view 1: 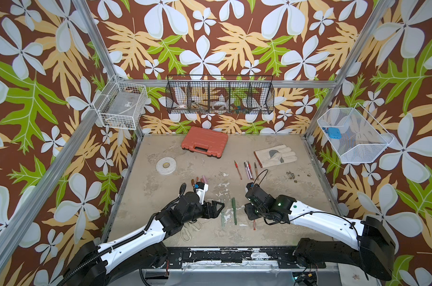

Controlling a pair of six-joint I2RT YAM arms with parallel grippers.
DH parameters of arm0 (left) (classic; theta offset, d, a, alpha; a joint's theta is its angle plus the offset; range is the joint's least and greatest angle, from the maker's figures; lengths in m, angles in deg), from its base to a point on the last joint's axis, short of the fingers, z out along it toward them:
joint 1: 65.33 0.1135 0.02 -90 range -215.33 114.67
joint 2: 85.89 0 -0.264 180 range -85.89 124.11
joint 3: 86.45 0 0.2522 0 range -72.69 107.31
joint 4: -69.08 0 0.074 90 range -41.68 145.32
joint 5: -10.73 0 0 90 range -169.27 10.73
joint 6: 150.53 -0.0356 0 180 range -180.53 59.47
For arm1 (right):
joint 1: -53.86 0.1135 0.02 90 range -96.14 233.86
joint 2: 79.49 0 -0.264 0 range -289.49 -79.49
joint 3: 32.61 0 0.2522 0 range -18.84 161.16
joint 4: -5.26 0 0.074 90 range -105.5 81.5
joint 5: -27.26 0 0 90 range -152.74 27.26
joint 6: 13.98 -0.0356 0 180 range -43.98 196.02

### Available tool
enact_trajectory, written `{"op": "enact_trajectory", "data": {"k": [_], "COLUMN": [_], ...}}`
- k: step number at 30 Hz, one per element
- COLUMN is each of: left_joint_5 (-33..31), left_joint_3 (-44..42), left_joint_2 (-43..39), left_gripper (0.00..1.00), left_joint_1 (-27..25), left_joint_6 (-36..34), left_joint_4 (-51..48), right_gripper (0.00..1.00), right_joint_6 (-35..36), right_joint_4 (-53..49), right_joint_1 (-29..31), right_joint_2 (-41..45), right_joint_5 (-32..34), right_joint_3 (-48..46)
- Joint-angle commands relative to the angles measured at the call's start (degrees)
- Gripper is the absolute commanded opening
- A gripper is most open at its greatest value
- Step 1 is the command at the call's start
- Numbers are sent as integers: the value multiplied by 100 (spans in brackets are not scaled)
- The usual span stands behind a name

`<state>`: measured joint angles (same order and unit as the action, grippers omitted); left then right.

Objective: Open the pen caps
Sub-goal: 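Move the right gripper back and lower it onto the red gel pen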

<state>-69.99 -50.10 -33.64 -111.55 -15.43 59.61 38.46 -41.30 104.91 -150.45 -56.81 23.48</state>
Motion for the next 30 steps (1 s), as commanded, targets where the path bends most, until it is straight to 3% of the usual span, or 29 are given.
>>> {"op": "enact_trajectory", "data": {"k": [1, 15, 23, 30], "left_joint_5": [14, 88, 4, -31], "left_joint_3": [-61, -136, -126, -53], "left_joint_2": [-135, 402, 483, 567], "left_gripper": [87, 87, 88, 88], "left_joint_1": [-10, -10, -10, -8], "left_joint_6": [249, 144, 86, 71], "left_joint_4": [28, 519, 642, 703], "right_gripper": [45, 37, 27, 27], "right_joint_6": [-251, 25, 157, 242], "right_joint_4": [-199, -230, -188, 100], "right_joint_1": [19, -40, -208, -239], "right_joint_2": [-50, -576, -612, -817], "right_joint_5": [127, -57, -56, -182], "right_joint_3": [-129, -176, -292, -365]}}
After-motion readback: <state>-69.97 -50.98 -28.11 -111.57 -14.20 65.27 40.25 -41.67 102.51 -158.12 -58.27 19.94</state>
